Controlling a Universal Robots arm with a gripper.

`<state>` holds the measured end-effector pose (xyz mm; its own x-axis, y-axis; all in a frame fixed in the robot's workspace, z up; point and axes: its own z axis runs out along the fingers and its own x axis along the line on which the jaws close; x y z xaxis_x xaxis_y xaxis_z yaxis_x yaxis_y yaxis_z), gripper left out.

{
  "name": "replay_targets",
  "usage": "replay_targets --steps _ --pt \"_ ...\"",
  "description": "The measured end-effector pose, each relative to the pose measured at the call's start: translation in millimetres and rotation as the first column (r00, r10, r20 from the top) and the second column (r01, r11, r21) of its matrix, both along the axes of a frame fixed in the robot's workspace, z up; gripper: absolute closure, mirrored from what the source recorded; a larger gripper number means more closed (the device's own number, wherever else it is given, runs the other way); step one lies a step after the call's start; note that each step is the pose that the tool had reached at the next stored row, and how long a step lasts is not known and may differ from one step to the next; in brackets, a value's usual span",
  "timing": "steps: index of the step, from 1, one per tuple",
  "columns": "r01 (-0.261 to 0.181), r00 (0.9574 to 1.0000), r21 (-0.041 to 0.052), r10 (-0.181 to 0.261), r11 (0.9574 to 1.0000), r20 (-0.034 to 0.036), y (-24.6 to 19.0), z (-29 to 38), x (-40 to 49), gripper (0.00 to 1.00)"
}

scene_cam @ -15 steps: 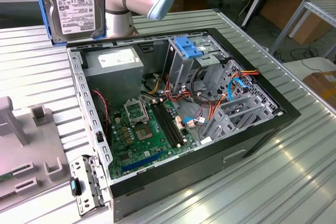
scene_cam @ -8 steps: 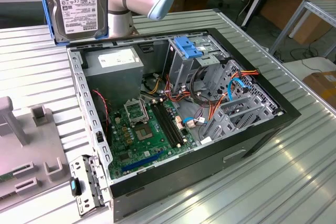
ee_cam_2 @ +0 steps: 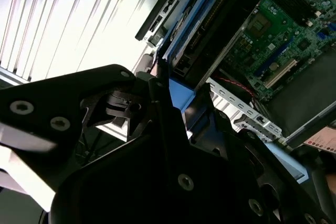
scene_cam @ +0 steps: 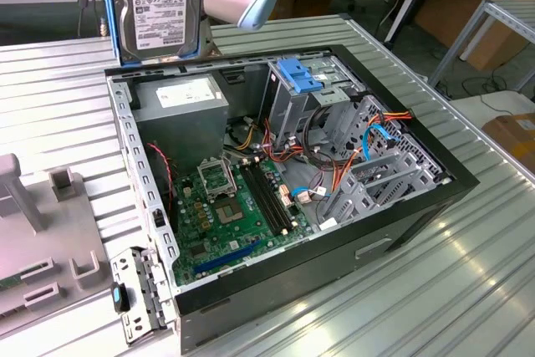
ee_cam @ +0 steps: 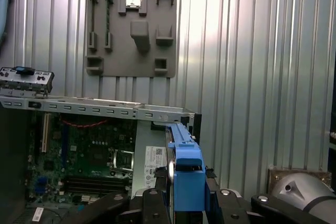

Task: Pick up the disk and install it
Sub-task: 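Pick up the disk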

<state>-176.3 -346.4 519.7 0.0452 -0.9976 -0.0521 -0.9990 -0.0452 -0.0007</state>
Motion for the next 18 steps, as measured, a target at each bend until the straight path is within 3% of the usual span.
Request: replay_targets --steps 6,9,10,18 --pt "0.0 1.0 0.0001 0.0 1.0 0.0 -9.4 0.0 15.8 0.64" --pt "0.0 1.0 0.0 0.0 1.0 0.0001 -18.4 0.0 21.5 0.64" --pt "0.0 1.0 -0.0001 0.0 1.0 -0.0001 -30.4 0.0 23.1 0.64" --pt "0.0 1.0 0.0 0.0 1.0 -0.0001 -31.9 0.0 23.1 0.64"
